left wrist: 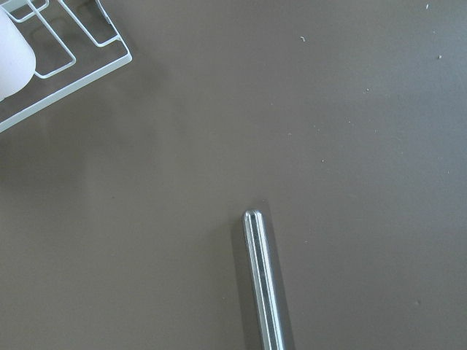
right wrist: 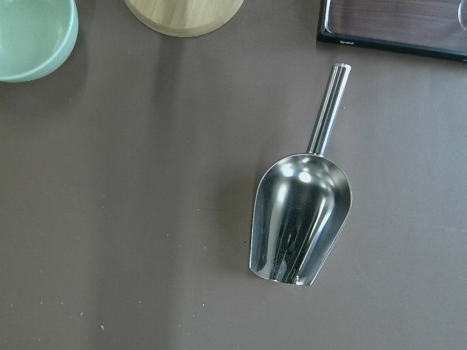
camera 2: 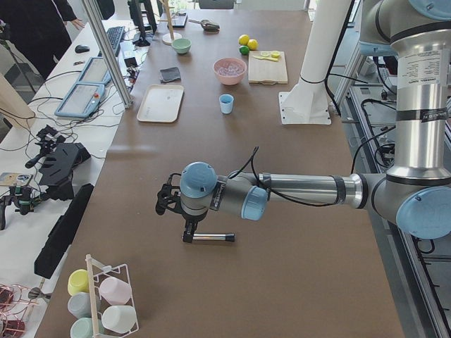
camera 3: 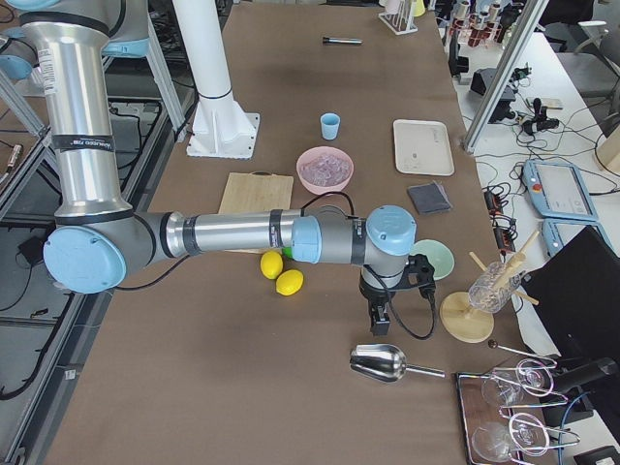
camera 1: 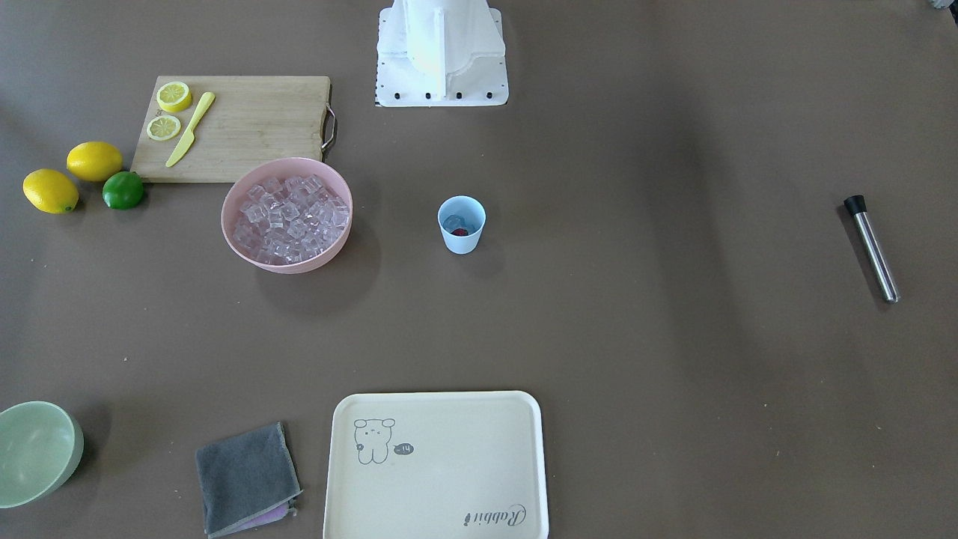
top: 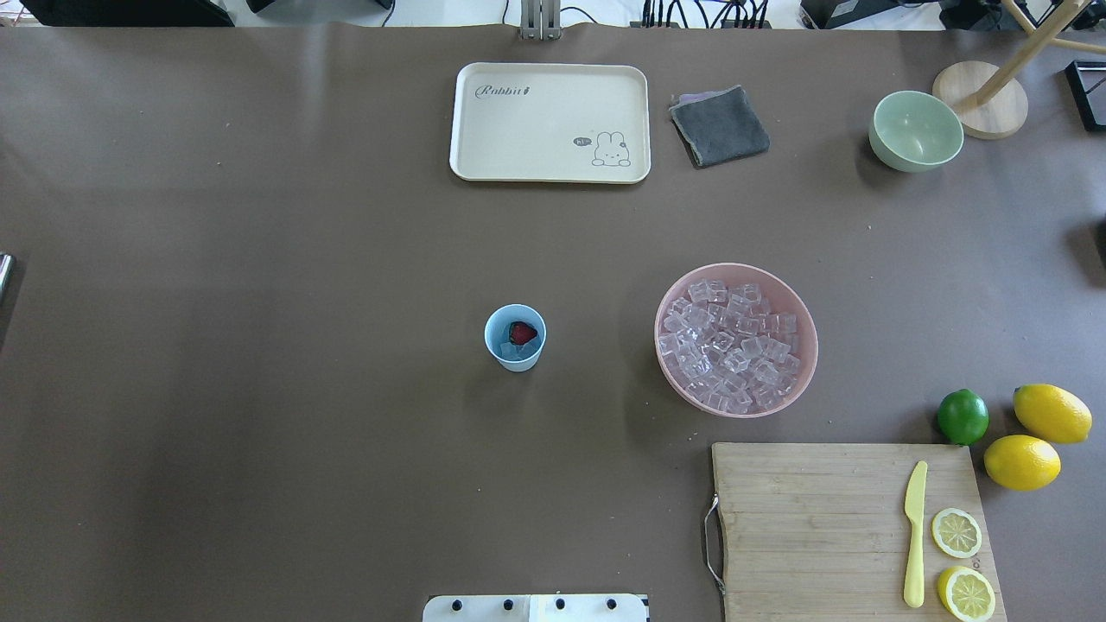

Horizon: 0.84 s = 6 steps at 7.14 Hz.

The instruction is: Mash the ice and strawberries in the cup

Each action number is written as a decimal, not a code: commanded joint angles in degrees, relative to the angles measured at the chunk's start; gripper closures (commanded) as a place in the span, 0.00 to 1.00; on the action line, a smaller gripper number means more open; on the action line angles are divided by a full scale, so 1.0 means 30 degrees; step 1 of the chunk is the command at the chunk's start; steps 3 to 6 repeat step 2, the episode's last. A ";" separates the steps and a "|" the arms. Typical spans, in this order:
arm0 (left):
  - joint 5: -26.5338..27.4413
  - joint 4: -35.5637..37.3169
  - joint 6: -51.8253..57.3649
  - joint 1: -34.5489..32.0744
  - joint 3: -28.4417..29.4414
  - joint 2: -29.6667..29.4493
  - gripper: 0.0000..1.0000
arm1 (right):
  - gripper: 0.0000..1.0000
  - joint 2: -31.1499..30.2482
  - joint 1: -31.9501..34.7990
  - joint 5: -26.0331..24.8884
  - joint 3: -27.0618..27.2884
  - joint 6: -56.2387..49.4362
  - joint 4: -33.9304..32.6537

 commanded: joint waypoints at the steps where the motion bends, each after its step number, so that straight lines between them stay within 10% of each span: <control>1: 0.0014 0.0087 -0.0006 -0.0041 0.0076 -0.0164 0.01 | 0.00 0.0047 -0.0001 -0.0004 -0.0155 -0.0063 0.0011; 6: 0.0014 0.0087 0.0023 -0.0041 0.0018 -0.0136 0.01 | 0.00 0.0048 -0.0001 -0.0004 -0.0097 -0.0063 0.0011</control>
